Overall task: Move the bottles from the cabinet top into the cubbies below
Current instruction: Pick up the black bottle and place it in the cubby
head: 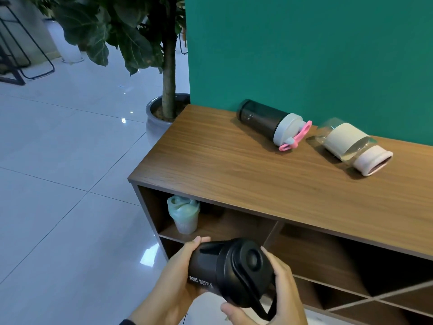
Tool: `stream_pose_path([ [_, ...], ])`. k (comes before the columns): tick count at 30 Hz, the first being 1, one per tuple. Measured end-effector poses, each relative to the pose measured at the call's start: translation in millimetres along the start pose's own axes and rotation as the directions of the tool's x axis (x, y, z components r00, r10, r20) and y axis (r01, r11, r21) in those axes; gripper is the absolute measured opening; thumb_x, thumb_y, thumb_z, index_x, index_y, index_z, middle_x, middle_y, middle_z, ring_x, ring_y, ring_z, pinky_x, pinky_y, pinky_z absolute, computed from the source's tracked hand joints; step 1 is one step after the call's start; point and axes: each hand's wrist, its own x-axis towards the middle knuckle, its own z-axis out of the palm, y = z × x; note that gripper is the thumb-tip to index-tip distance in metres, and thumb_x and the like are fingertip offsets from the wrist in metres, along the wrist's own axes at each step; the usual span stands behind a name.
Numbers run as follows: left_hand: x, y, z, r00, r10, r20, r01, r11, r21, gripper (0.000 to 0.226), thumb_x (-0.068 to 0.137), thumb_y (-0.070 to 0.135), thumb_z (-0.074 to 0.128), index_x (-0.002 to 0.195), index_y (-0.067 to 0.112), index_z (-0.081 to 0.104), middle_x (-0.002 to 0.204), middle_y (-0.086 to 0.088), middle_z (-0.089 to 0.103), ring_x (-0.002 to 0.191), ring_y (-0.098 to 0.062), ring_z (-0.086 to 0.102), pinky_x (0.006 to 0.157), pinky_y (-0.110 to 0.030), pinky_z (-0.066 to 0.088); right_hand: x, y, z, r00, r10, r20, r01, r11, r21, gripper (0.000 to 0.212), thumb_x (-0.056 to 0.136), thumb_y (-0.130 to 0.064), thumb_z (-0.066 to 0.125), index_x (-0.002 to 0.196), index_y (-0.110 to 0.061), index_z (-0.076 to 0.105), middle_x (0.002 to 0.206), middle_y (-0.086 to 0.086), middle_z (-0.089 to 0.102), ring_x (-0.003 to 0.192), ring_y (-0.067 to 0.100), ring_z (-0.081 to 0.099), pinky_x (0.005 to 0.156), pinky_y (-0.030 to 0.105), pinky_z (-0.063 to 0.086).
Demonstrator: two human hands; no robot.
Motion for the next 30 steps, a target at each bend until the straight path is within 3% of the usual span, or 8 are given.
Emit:
stream_pose_path([
  [2, 8.8, -1.3, 1.0, 0.999, -0.048, -0.012, 0.048, 0.998, 0.036, 0.037, 0.095, 0.039, 0.059, 0.116, 0.012, 0.072, 0.106, -0.024, 0.076, 0.1, -0.038, 0.071, 0.065, -0.041, 0.061, -2.4, 13.3, 12.0, 0.996, -0.002, -0.091, 0.0, 1.0, -0.02, 0.097, 0.037, -0.047, 0.096, 0.124, -0.046, 0.052, 0.127, -0.034, 0.05, 0.123, -0.012, 0.047, 0.088, 0.003, 0.042],
  [5, 26.0, -4.1, 4.2, 0.995, -0.085, -0.053, 0.089, 0.994, 0.066, 0.044, 0.091, 0.043, 0.065, 0.118, 0.008, 0.065, 0.101, -0.023, 0.077, 0.096, -0.037, 0.072, 0.069, -0.047, 0.063, 7.1, 29.8, 23.8, 0.983, 0.054, -0.176, -0.055, 0.998, -0.001, 0.089, 0.04, -0.038, 0.093, 0.117, -0.052, 0.052, 0.123, -0.029, 0.053, 0.117, -0.008, 0.052, 0.083, 0.003, 0.044],
  [9, 51.6, -11.9, 12.3, 0.986, 0.052, -0.157, -0.011, 0.968, 0.25, 0.036, 0.098, 0.047, 0.052, 0.128, 0.028, 0.053, 0.115, -0.007, 0.064, 0.102, -0.024, 0.061, 0.098, -0.052, 0.052, 34.3, 44.6, 38.6, 0.978, 0.106, -0.178, -0.123, 0.988, -0.089, 0.083, 0.053, -0.031, 0.095, 0.115, -0.056, 0.045, 0.124, -0.029, 0.047, 0.118, -0.015, 0.044, 0.084, 0.0, 0.041],
  [13, 77.5, -24.1, 13.9, 0.988, 0.114, -0.108, -0.075, 0.947, 0.311, 0.038, 0.097, 0.054, 0.043, 0.127, 0.038, 0.06, 0.124, -0.001, 0.068, 0.111, -0.024, 0.064, 0.099, -0.051, 0.053, 61.7, 54.9, 51.7, 0.973, 0.163, -0.166, -0.187, 0.972, -0.142, 0.079, 0.065, -0.034, 0.089, 0.127, -0.046, 0.042, 0.124, -0.021, 0.042, 0.112, -0.002, 0.052, 0.077, 0.005, 0.042],
  [17, 86.9, -22.6, 18.7, 0.979, 0.2, -0.032, -0.184, 0.944, 0.275, 0.031, 0.102, 0.042, 0.041, 0.121, 0.042, 0.064, 0.114, 0.003, 0.076, 0.11, -0.022, 0.069, 0.098, -0.052, 0.054, 89.0, 63.6, 65.3, 0.952, 0.189, -0.241, -0.256, 0.924, -0.285, 0.087, 0.074, -0.041, 0.082, 0.146, -0.028, 0.036, 0.141, -0.004, 0.039, 0.125, 0.015, 0.052, 0.091, 0.021, 0.046],
  [20, 91.4, -16.0, 25.6, 0.971, 0.238, -0.002, -0.229, 0.937, 0.265, 0.028, 0.104, 0.036, 0.042, 0.126, 0.038, 0.059, 0.112, 0.002, 0.075, 0.106, -0.017, 0.068, 0.097, -0.047, 0.055, 99.3, 70.1, 73.7, 0.945, 0.186, -0.269, -0.272, 0.905, -0.327, 0.084, 0.077, -0.037, 0.08, 0.148, -0.027, 0.035, 0.145, 0.001, 0.038, 0.125, 0.019, 0.054, 0.096, 0.03, 0.051],
  [24, 102.0, -11.2, 31.2, 0.965, 0.261, 0.007, -0.252, 0.927, 0.279, 0.034, 0.105, 0.034, 0.043, 0.138, 0.032, 0.052, 0.113, 0.004, 0.073, 0.103, -0.01, 0.068, 0.092, -0.038, 0.057, 108.5, 76.2, 76.9, 0.945, 0.195, -0.263, -0.281, 0.896, -0.345, 0.081, 0.082, -0.035, 0.076, 0.15, -0.024, 0.033, 0.153, 0.006, 0.032, 0.128, 0.022, 0.053, 0.098, 0.028, 0.048],
  [30, 112.3, -7.4, 38.5, 0.966, 0.26, -0.012, -0.25, 0.94, 0.234, 0.04, 0.104, 0.035, 0.045, 0.144, 0.03, 0.048, 0.113, 0.004, 0.07, 0.107, -0.014, 0.067, 0.095, -0.037, 0.054, 115.7, 82.0, 78.8, 0.947, 0.197, -0.255, -0.274, 0.909, -0.315, 0.075, 0.085, -0.035, 0.073, 0.149, -0.024, 0.034, 0.159, 0.013, 0.027, 0.137, 0.028, 0.045, 0.102, 0.037, 0.049],
])
